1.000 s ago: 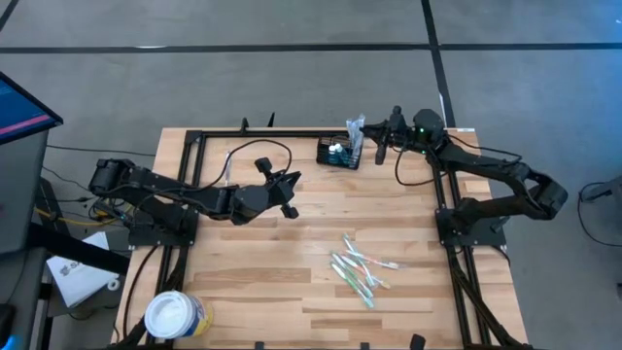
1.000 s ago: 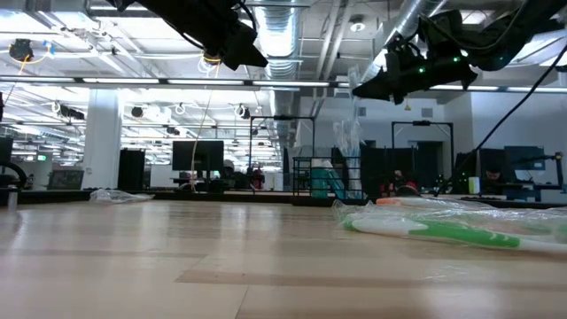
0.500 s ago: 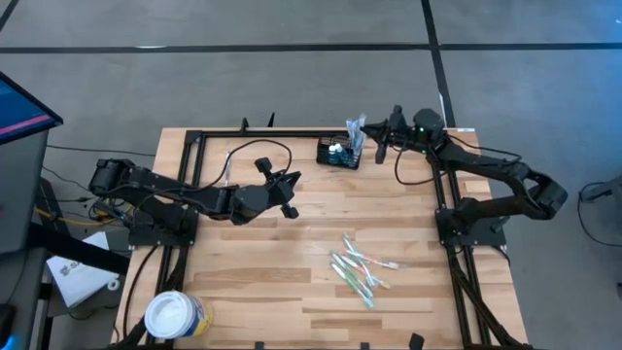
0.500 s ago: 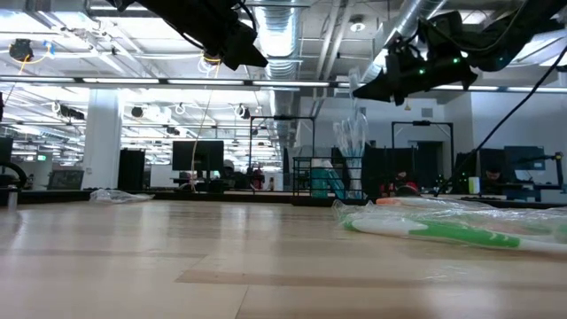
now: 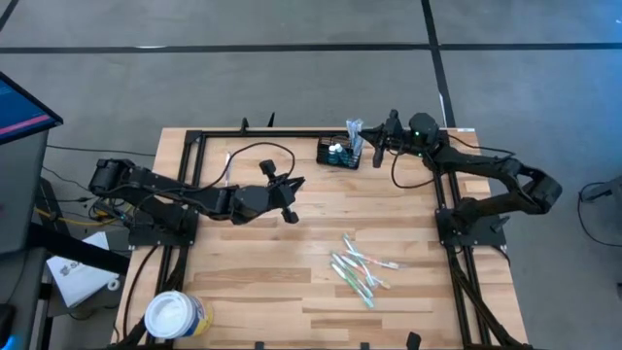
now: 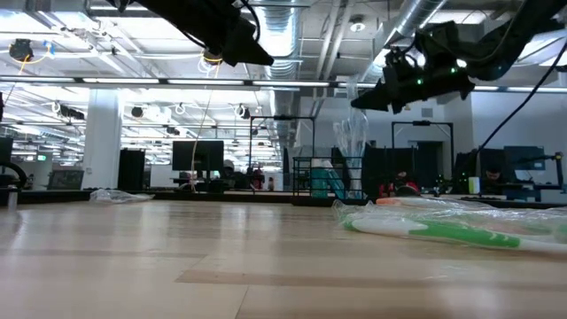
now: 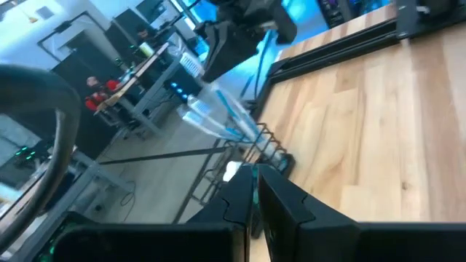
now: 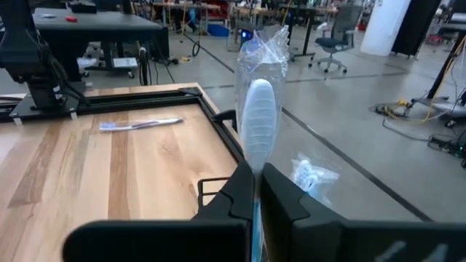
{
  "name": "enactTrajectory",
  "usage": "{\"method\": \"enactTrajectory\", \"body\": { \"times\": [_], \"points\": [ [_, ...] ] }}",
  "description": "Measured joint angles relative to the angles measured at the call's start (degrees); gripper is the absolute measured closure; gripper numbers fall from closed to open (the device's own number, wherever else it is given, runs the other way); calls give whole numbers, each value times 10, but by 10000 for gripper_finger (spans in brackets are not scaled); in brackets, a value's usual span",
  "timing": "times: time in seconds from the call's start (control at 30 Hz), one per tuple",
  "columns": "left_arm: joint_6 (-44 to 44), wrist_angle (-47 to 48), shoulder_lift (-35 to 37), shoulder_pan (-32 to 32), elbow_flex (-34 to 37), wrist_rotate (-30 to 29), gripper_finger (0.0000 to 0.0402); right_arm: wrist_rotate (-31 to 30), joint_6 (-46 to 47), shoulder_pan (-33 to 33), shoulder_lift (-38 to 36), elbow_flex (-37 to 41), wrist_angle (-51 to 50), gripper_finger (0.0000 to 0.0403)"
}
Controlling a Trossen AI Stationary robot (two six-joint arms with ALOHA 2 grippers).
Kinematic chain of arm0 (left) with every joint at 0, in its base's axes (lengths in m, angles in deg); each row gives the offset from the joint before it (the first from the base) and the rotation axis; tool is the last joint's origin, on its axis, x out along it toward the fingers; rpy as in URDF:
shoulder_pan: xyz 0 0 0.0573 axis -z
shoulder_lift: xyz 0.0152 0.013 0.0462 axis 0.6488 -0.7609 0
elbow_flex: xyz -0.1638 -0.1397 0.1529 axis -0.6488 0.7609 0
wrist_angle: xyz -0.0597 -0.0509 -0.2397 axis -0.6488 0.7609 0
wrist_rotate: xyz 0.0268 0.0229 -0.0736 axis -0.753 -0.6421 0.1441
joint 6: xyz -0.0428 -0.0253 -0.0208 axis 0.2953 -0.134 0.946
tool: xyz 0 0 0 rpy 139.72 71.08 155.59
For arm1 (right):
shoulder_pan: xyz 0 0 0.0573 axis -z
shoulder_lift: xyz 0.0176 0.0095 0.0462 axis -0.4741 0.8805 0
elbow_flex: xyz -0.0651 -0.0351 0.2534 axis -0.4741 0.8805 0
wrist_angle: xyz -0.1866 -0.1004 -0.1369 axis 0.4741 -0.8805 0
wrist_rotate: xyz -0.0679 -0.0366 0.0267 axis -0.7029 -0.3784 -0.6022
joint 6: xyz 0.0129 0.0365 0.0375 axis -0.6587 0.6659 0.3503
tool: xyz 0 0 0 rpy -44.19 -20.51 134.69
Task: Pick & Place toothbrushing station
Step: Put the blue toothbrush into the mesh organizer
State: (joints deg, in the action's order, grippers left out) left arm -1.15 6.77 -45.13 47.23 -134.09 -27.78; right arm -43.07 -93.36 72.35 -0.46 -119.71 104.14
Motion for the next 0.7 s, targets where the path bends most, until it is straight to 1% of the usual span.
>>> {"method": "enactTrajectory", "body": {
  "times": [0.1, 0.3, 0.6, 0.7],
  "points": [
    [0, 0, 0, 0, 0, 2, 385, 0, 6, 2, 19, 18, 51, 403],
    [0, 0, 0, -1, 0, 4, 385, 0, 16, 7, 57, 21, 72, 403],
    [0, 0, 0, -1, 0, 6, 385, 4, 32, -2, 114, 21, 113, 403],
    [-1, 0, 0, -1, 0, 7, 385, 11, 34, -1, 124, 21, 113, 395]
  ]
}}
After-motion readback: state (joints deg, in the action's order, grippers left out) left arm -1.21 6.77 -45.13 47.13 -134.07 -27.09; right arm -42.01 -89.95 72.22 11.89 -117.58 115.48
